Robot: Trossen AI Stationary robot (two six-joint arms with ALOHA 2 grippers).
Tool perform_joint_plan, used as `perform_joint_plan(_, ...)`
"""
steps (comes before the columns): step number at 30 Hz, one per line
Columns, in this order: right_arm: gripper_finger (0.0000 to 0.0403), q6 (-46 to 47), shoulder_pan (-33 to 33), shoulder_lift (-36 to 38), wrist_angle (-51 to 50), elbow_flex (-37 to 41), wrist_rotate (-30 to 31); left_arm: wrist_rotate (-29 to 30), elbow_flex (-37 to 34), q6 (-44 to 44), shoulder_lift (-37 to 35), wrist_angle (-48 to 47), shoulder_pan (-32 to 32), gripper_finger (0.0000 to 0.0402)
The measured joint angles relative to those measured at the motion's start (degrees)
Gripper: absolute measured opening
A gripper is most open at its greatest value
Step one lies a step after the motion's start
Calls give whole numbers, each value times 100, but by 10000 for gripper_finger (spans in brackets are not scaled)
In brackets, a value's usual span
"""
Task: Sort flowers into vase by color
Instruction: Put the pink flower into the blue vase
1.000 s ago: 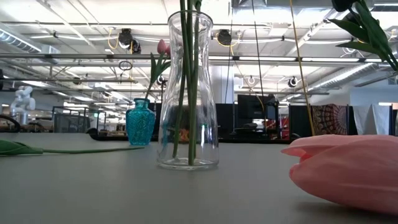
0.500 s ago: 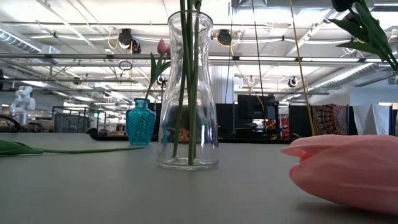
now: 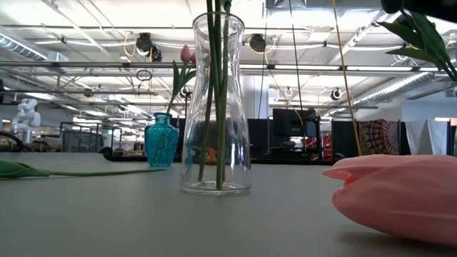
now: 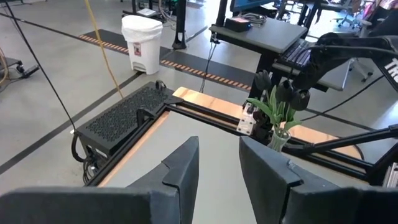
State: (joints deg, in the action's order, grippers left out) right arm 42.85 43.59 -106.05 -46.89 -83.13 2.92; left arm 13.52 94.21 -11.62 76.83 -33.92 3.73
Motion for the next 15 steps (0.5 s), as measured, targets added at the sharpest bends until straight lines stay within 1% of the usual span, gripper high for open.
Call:
perform_joint_plan(6,285,349,0,-272,89,0,1,0,0,0,1,1,0,123)
perform_joint_plan(15,285,446,0,-676,353,0,26,-2,0,0,1,3,0,123)
